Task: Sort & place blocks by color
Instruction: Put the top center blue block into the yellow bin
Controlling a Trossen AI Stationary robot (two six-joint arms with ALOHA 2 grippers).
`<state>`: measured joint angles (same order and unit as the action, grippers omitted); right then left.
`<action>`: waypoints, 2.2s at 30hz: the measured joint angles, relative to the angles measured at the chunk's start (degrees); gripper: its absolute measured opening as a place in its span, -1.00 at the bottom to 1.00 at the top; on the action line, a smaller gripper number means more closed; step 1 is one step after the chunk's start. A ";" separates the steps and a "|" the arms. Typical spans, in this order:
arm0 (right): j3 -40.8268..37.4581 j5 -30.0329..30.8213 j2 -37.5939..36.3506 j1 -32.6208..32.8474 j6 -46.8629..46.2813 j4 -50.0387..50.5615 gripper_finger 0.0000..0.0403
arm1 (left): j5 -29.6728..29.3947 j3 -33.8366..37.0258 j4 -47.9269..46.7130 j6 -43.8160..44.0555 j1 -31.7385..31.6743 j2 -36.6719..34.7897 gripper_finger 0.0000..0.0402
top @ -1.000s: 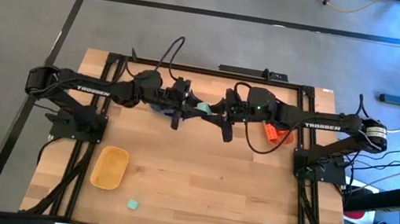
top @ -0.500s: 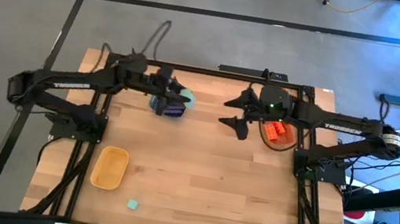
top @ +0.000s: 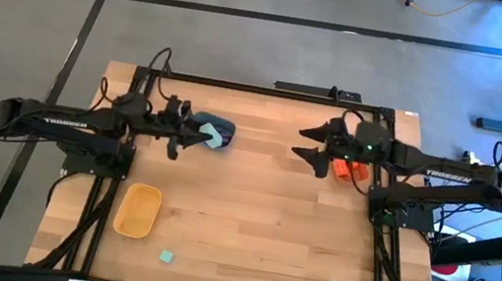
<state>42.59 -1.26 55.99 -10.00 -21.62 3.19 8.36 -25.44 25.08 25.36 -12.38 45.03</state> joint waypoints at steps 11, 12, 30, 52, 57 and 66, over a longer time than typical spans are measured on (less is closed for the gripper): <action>-14.75 -2.32 -2.82 0.55 -4.87 -41.93 0.76 | 1.66 0.01 0.29 -0.02 0.85 -1.08 -0.39; -14.61 -2.36 -2.79 0.57 -4.06 -41.74 0.76 | 1.66 0.01 0.27 -0.02 0.85 -1.08 -0.39; -14.15 -2.38 -2.78 0.55 -1.20 -41.91 0.76 | 1.82 -0.01 0.26 -0.39 1.26 -1.06 -0.39; -14.13 -2.38 -2.78 0.55 -1.87 -41.97 0.76 | 2.16 -0.01 0.29 0.22 1.31 -1.06 -0.39; -14.13 -2.38 -2.78 0.52 -1.87 -41.97 0.76 | 3.03 -0.01 0.29 1.51 1.31 -1.06 -0.39; -14.06 -2.38 -2.78 0.54 -1.73 -41.97 0.76 | 6.89 -4.89 -11.42 1.55 2.93 -1.04 -0.39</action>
<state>28.53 -3.64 53.21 -9.46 -23.34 -38.79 15.25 -30.32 13.66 26.92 -9.45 43.99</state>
